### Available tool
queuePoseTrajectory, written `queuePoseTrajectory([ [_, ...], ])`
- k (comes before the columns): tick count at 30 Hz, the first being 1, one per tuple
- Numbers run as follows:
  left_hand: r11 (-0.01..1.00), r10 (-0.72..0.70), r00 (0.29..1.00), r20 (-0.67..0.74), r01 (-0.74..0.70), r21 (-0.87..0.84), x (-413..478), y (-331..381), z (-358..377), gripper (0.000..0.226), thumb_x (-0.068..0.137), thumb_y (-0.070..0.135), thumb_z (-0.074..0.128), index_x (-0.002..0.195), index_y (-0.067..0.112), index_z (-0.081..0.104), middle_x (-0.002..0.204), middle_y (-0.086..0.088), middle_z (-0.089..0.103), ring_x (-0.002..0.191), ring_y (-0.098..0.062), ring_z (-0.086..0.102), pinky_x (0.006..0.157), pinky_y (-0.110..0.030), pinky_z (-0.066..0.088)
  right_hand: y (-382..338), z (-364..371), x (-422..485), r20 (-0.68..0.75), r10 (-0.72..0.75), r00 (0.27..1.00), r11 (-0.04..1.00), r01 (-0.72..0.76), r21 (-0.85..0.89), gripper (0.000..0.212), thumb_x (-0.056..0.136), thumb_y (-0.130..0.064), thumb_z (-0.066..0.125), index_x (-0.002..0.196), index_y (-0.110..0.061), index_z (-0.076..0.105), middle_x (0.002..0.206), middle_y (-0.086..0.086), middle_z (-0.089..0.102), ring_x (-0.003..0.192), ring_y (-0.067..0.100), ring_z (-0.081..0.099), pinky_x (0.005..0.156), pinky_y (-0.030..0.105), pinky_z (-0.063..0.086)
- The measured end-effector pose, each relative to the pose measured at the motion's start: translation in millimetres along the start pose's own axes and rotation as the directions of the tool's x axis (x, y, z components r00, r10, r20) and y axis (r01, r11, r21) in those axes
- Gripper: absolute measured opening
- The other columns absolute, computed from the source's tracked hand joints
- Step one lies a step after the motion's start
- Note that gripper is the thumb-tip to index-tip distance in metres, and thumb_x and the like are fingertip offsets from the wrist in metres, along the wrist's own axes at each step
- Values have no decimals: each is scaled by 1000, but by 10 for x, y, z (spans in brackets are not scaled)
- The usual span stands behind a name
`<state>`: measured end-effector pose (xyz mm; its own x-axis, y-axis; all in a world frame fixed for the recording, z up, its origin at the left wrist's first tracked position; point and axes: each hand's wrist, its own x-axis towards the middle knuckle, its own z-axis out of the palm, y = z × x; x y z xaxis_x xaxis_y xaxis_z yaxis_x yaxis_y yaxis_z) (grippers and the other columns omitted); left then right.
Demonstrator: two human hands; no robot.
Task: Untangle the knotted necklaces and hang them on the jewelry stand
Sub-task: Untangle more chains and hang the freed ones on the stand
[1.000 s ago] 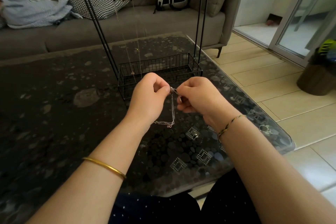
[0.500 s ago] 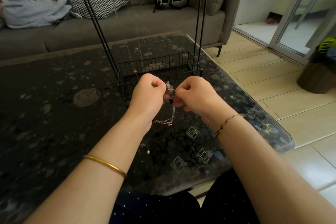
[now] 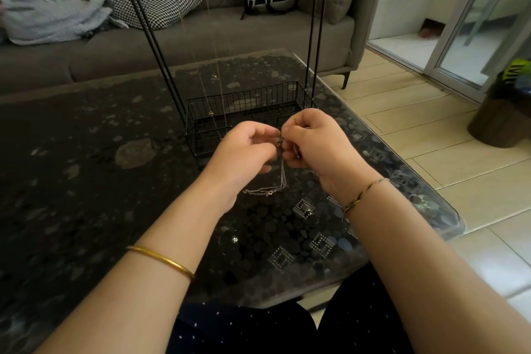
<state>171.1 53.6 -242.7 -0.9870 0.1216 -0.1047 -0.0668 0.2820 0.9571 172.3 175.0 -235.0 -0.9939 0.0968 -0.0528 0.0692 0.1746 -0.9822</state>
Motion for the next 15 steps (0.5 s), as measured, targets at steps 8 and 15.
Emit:
queuePoseTrajectory([
  [8, 990, 119, 991, -58, -114, 88, -24, -1, -3, 8, 90, 13, 63, 92, 20, 65, 92, -3, 70, 87, -15, 66, 73, -23, 52, 13, -17, 11, -46, -21, 999, 1000, 19, -25, 10, 91, -3, 49, 94, -7, 57, 65, 2, 55, 51, 10, 48, 45, 18, 43],
  [15, 996, 84, 987, -140, -78, 51, -9, -5, -46, 19, 97, 12, 49, 95, 20, 67, 85, 4, 73, 78, -9, 67, 76, -28, 52, 24, -23, 23, -35, -6, 999, 999, 4, -45, 11, 91, -3, 50, 97, -9, 56, 72, 4, 57, 51, 8, 47, 43, 17, 40],
])
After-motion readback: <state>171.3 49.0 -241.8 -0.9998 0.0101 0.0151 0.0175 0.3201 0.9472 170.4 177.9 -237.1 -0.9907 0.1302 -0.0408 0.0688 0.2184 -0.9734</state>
